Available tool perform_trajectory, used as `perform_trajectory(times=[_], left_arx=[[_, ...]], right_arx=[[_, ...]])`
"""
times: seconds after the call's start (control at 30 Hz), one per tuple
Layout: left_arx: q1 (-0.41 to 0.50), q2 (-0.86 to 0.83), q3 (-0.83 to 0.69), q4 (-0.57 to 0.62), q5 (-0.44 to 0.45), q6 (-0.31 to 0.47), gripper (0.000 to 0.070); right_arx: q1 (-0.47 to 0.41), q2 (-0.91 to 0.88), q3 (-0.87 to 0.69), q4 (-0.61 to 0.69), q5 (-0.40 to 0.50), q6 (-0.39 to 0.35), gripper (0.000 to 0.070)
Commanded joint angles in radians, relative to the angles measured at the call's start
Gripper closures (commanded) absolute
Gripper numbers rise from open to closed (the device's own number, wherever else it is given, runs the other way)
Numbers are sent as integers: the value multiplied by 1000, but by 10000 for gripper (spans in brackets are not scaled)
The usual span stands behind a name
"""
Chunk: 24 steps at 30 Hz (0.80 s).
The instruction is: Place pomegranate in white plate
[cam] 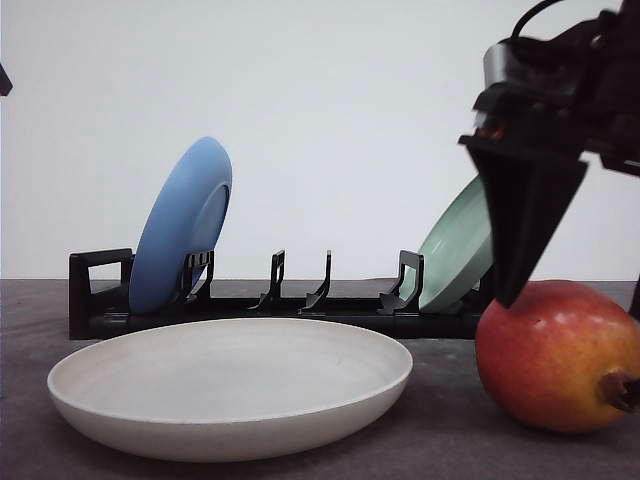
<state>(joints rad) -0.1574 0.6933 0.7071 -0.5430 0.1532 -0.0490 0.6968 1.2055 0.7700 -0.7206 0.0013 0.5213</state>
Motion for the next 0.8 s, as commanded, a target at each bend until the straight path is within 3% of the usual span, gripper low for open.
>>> perform_trajectory(times=[0.0,0.33,0.53,0.67,0.77], left_arx=[[-1,5,9,8,-4,-8,307],[-1,5,9,9,-4,-8,308],[-1,5,9,13,-4,-8,308],[-1,5,9,13,-4,-8,308],[-1,5,9,13,-4,-9,308]], right_arx=[[9,25,17,21,-1,9,73],[9,123,17,42,-2,8,76],[9,134,17,40,-7,-1,214],[5,134,39,11,-27,-30,221],[4,134,100,-61,-27,-92,221]])
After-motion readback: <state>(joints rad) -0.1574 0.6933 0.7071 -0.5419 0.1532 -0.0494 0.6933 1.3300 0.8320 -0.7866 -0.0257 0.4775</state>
